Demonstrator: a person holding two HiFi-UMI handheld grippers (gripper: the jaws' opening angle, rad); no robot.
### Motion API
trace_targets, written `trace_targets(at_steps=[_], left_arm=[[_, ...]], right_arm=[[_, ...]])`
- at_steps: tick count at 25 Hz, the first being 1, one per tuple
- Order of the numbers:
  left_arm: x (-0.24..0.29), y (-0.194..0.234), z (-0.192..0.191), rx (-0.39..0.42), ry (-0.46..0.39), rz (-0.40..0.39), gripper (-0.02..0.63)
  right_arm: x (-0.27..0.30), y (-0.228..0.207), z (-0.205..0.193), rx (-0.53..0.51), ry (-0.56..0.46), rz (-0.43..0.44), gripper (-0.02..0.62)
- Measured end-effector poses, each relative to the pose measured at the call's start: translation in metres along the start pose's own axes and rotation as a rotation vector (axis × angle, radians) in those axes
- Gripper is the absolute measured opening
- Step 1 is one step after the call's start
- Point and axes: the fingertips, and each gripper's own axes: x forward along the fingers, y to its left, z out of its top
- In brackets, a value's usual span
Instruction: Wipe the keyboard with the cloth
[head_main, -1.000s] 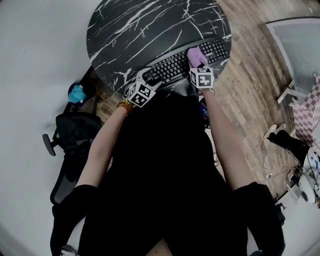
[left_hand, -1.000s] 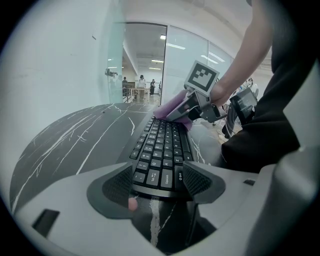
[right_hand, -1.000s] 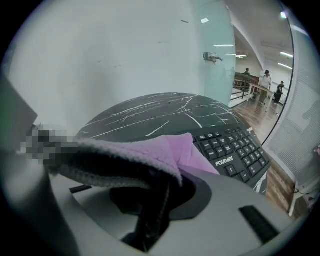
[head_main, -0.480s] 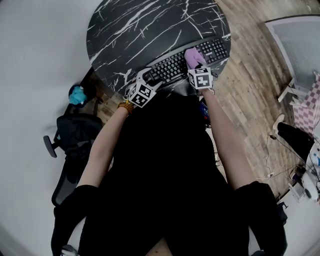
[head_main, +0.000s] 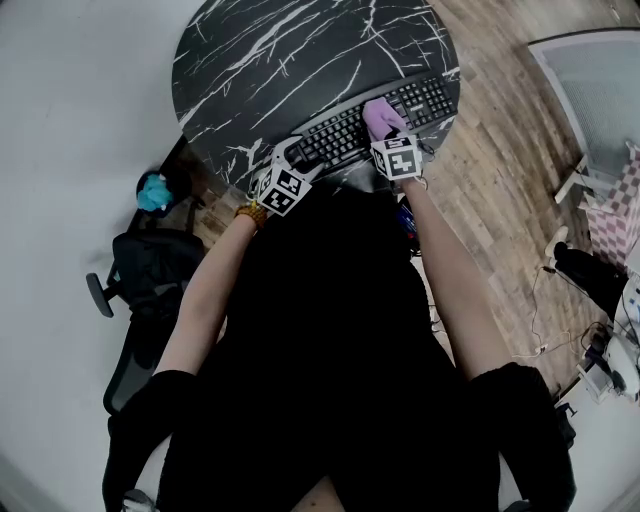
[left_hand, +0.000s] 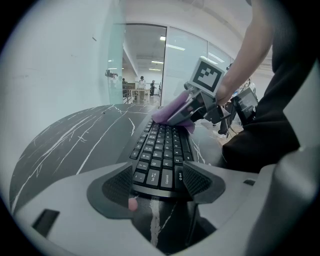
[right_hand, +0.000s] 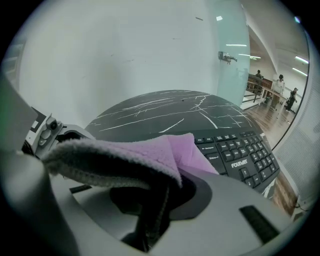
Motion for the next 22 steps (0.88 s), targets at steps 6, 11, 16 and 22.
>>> trace_targets(at_steps=[6, 11, 16, 22], left_arm=[[0.001, 0.0, 0.0, -0.003, 0.001, 0.001, 0.302], [0.0, 0.0, 0.0, -0.004, 0.001, 0.005, 0.302], [0.001, 0.0, 0.0, -0.004, 0.004, 0.006, 0.302], [0.001, 0.0, 0.0, -0.003, 0.006, 0.01, 0.302]], right_arm=[[0.001, 0.012, -0.002, -0.006, 0.004, 0.039, 0.077], [0.0, 0.015, -0.002, 0.003, 0.009, 0.082, 0.077], [0.001, 0.035, -0.004, -0.008, 0.018, 0.161, 0.077], [0.001, 0.052, -0.007, -0.094, 0.038, 0.211, 0.077]])
